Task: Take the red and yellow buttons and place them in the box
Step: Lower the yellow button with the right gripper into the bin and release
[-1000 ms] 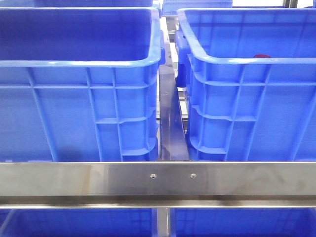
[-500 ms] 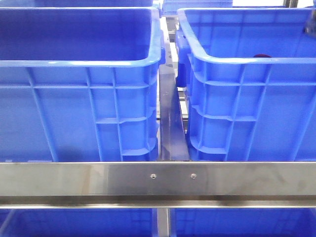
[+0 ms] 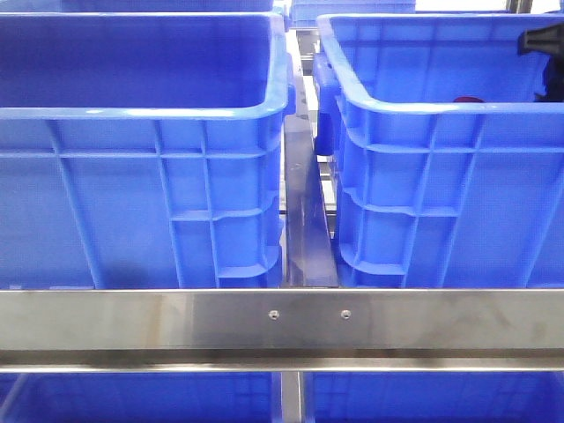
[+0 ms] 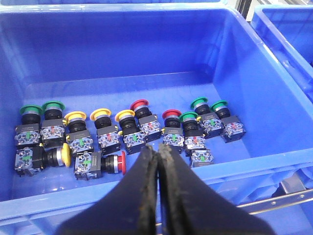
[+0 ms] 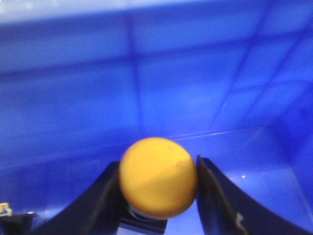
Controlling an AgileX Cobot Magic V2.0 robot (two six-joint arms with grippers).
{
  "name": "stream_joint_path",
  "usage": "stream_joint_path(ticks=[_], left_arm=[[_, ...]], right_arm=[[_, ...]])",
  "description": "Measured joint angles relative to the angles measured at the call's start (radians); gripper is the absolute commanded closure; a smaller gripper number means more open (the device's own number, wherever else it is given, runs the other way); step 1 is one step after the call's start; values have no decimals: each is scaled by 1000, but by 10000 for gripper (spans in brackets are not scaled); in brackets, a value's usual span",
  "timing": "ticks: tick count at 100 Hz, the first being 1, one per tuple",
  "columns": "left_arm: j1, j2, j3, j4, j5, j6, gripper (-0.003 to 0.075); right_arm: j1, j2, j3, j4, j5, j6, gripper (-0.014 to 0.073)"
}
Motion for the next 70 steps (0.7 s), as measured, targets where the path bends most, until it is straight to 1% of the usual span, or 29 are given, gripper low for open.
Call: stream_joint_path(ticks=[26, 70], left_arm=[[0, 0, 0, 0, 0, 0, 739], [0, 0, 0, 0, 0, 0, 739]], right_arm=[[0, 67, -43, -1, -7, 0, 410], [0, 117, -78, -16, 0, -3, 407]])
